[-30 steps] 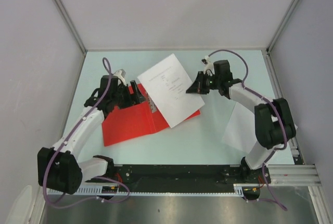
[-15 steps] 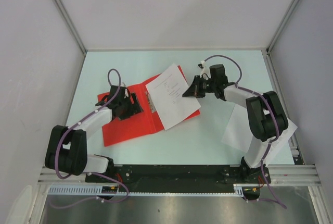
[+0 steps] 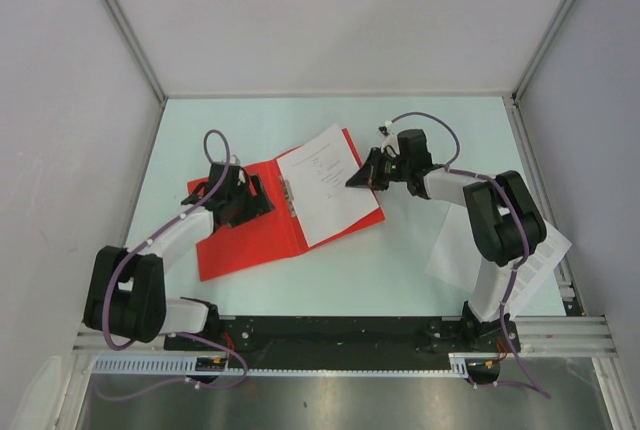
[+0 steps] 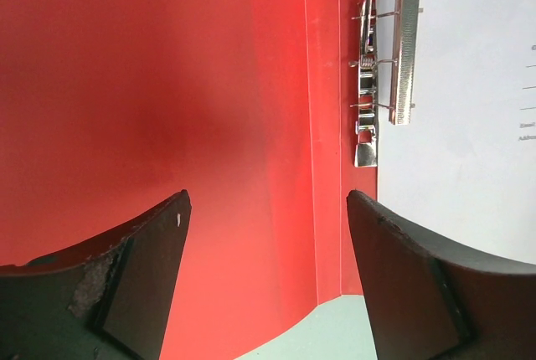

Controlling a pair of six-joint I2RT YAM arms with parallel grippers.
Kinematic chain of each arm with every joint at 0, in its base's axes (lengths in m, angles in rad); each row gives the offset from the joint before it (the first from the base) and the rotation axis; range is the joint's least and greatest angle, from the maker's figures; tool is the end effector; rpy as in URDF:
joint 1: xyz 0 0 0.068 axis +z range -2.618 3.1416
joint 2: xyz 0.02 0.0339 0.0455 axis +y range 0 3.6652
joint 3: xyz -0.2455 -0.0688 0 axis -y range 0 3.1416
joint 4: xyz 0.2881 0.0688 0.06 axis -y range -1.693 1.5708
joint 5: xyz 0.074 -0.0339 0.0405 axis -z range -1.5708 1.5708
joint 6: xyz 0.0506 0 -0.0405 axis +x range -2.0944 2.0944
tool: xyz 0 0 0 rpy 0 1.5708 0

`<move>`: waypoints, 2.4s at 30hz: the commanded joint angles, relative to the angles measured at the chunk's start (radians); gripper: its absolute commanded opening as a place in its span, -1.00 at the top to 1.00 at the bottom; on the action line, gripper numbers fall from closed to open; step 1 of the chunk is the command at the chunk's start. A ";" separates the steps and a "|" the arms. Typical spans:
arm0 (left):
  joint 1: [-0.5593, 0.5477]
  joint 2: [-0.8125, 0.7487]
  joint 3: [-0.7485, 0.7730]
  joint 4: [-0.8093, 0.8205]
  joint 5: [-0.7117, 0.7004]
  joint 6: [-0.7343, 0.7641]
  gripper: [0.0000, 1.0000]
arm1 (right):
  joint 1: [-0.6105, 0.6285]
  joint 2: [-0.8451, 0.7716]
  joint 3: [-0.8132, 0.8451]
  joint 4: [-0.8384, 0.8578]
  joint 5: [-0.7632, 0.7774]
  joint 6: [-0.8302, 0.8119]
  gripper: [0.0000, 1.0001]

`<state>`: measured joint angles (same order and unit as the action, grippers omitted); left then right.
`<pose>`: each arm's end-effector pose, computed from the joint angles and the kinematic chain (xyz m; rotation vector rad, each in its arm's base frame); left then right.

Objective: Put the files into the folder

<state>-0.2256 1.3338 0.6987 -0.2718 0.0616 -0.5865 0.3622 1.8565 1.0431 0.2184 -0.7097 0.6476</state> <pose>0.2981 -0.0716 0.1315 -0.4266 2.4876 -0.4151 0.3846 0.1810 0.1179 -0.1191 2.3118 1.3197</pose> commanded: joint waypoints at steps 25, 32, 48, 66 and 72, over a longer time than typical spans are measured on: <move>0.006 -0.059 0.018 0.009 0.010 -0.006 -0.63 | 0.046 -0.039 -0.023 0.032 0.055 -0.003 1.00; 0.006 -0.070 0.009 0.006 0.007 0.001 -0.63 | 0.043 -0.049 -0.023 0.007 0.046 -0.025 1.00; 0.006 -0.059 0.008 0.017 0.020 0.001 -0.62 | 0.034 -0.019 -0.022 0.055 0.006 -0.028 0.85; 0.005 -0.150 0.018 0.009 0.102 0.027 -0.67 | 0.046 -0.126 0.092 -0.250 0.145 -0.173 -0.41; -0.035 -0.212 0.038 0.031 0.187 0.057 -0.75 | -0.049 -0.181 0.224 -0.494 0.258 -0.212 -0.68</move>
<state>-0.2298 1.1873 0.6991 -0.2741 0.1707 -0.5659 0.3946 1.7634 1.1618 -0.0700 -0.5617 0.4843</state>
